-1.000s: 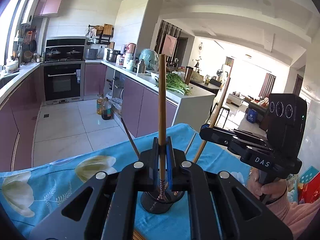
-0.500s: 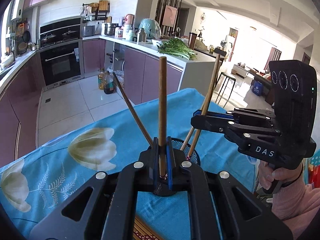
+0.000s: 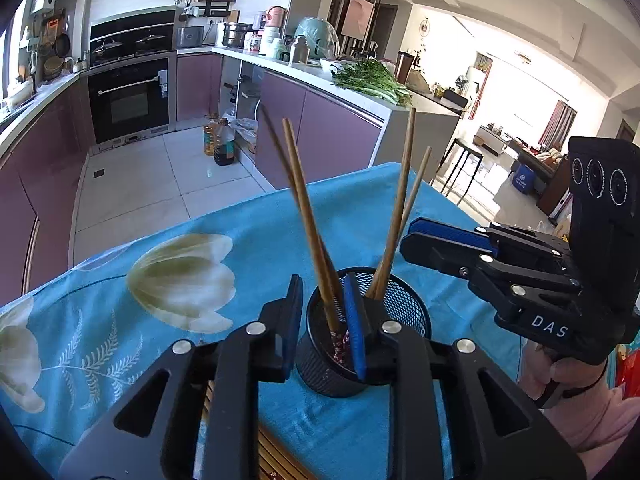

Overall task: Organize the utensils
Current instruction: 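Drop the left gripper's chopstick into the mesh cup and open it while the right gripper releases its chopstick, then close the left gripper on a third chopstick from the pile while the right gripper grasps another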

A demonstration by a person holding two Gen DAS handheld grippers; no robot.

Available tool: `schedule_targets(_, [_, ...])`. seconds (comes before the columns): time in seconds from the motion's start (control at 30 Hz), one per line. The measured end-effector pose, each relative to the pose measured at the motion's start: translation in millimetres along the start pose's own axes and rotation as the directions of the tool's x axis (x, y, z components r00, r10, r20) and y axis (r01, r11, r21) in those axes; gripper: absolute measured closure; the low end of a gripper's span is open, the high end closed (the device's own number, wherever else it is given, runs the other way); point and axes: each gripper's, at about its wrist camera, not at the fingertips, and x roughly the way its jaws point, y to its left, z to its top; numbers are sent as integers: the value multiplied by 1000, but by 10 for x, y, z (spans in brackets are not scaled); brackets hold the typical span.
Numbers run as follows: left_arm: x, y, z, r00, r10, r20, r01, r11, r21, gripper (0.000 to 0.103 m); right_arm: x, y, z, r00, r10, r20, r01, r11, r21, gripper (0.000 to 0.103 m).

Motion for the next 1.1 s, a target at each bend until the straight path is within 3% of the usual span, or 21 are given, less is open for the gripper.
schedule_targets(0.3, [-123, 104, -174, 999, 11, 32, -10, 1000, -14, 78, -65, -85, -160, 1000, 2, -1, -2, 1000, 32, 88])
schedule_targets(0.57, [-389, 223, -609, 994, 94, 48, -93, 996, -12, 67, -206, 288, -344, 991, 134, -17, -135, 989, -54, 79])
schedule_targets(0.63, [-442, 288, -736, 991, 124, 41, -123, 992, -29, 65, -189, 432, -408, 985, 169, -40, -172, 982, -81, 73])
schedule_targets(0.8, [-558, 433, -999, 983, 182, 22, -180, 981, -67, 61, -1, 690, -608, 965, 228, -130, -241, 966, -95, 72])
schedule_targets(1.1, [-459, 540, -1436, 975, 212, -69, -218, 971, -95, 59, 466, 791, -941, 937, 204, -283, -224, 974, -39, 72])
